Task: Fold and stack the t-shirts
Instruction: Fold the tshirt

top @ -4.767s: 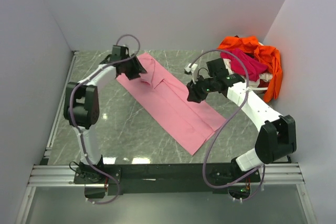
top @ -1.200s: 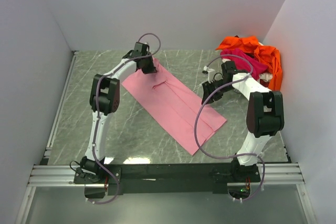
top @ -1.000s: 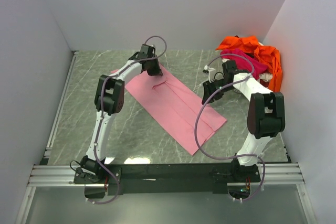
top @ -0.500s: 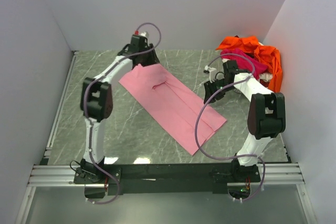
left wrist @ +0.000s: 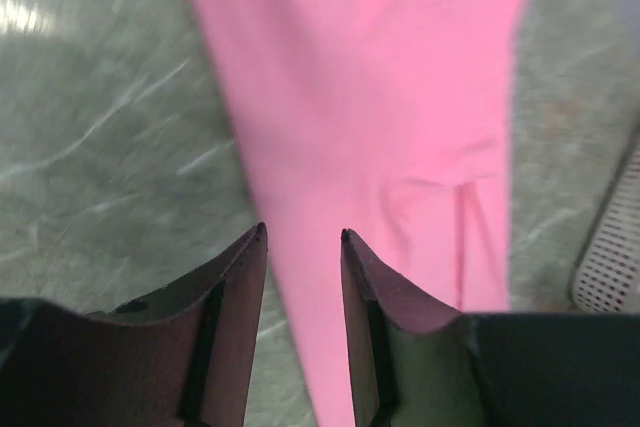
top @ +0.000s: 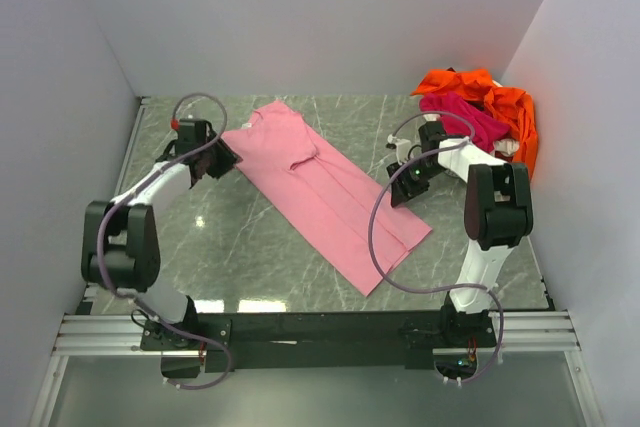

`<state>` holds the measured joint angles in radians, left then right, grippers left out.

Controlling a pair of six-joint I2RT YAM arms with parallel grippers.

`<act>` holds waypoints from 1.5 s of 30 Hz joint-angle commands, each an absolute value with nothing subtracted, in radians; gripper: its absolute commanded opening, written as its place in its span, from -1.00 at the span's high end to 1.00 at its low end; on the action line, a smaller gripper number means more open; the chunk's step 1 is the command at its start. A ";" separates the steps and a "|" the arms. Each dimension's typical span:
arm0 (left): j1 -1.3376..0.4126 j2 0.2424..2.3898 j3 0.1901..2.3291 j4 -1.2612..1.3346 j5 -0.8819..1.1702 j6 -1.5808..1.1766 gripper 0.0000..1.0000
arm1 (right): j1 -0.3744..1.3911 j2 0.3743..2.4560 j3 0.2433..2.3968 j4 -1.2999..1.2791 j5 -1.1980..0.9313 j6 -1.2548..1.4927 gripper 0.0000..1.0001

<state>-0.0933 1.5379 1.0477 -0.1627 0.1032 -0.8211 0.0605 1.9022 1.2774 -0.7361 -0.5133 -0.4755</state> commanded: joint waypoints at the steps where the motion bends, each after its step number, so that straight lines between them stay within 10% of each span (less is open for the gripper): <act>1: -0.092 1.606 1.032 -0.149 0.139 -0.917 0.17 | 0.058 1.911 1.318 -0.749 -0.492 -0.459 -0.03; 17: -0.068 2.028 1.393 -0.363 -0.035 -0.914 0.19 | 0.077 1.945 1.342 -0.808 -0.497 -0.483 0.39; 28: -0.012 2.281 1.725 -0.506 0.052 -0.816 0.74 | 0.100 1.968 1.368 -0.887 -0.598 -0.486 1.00; 39: -0.003 2.479 2.129 -0.534 0.218 -0.709 0.74 | 0.376 1.827 1.098 -0.853 -0.635 -0.446 1.00; 45: -0.003 2.353 2.065 -0.450 0.269 -0.579 0.60 | 0.407 1.707 1.120 -0.842 -0.589 -0.426 0.51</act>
<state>-0.0109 2.4691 2.0857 -0.5125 0.2428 -0.6907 0.4599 1.7866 1.0908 -0.8333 -0.6266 -0.4370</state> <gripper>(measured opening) 0.187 0.221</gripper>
